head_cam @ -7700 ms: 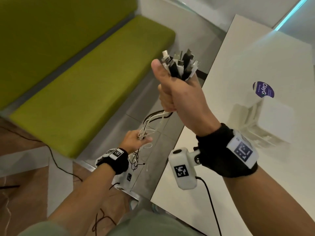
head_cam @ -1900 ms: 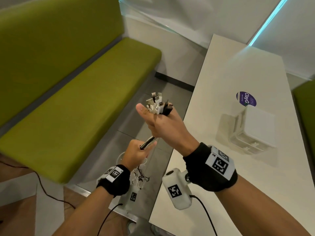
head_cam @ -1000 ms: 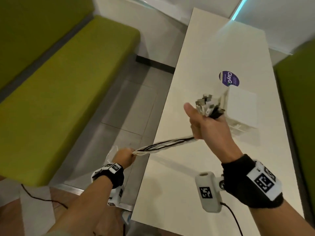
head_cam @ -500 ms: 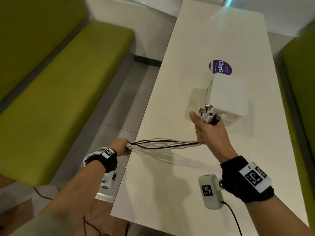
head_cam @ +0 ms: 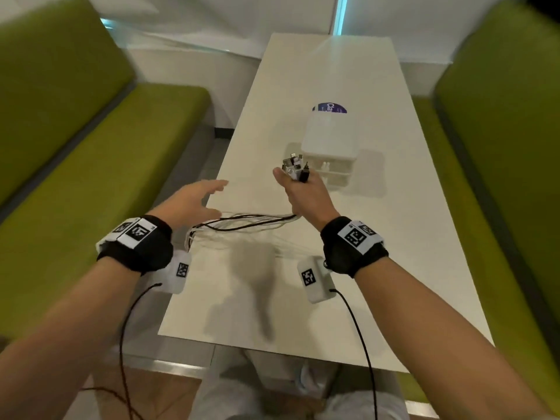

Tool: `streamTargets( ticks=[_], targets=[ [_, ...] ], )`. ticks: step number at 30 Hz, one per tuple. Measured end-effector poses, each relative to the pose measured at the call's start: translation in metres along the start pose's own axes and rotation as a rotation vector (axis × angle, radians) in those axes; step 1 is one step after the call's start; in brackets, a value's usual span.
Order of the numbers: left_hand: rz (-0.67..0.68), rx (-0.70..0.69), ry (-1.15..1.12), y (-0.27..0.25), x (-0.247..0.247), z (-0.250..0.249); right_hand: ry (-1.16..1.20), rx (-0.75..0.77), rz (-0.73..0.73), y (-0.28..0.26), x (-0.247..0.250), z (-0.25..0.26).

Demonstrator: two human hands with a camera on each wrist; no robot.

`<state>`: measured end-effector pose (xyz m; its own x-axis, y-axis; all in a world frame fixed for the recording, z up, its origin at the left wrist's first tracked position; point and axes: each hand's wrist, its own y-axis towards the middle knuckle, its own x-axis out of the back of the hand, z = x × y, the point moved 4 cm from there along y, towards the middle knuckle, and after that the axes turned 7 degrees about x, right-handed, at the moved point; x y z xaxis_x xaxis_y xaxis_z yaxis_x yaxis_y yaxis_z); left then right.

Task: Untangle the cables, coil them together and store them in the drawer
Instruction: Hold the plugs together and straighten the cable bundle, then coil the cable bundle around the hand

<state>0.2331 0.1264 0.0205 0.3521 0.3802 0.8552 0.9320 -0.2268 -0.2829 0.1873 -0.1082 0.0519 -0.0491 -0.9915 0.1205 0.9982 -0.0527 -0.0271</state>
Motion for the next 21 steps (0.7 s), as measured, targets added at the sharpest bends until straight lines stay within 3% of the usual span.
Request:
streamTargets(
  ticks=[4, 8, 10, 15, 21],
  targets=[
    [0.08, -0.203, -0.082, -0.031, -0.045, -0.088, 0.074, 0.038, -0.046, -0.024, 0.023, -0.005],
    [0.052, -0.302, -0.066, -0.045, -0.09, -0.137, 0.147, 0.109, -0.046, -0.049, 0.043, -0.003],
    [0.013, -0.353, -0.051, -0.05, -0.102, -0.148, 0.205, 0.12, -0.022, -0.059, 0.049, -0.001],
    [-0.162, -0.475, 0.234, -0.058, -0.122, -0.148, 0.221, 0.079, 0.039, -0.075, 0.052, -0.001],
    [-0.212, -0.57, 0.22, -0.051, -0.119, -0.152, 0.253, 0.011, -0.082, -0.07, 0.054, -0.002]
  ],
)
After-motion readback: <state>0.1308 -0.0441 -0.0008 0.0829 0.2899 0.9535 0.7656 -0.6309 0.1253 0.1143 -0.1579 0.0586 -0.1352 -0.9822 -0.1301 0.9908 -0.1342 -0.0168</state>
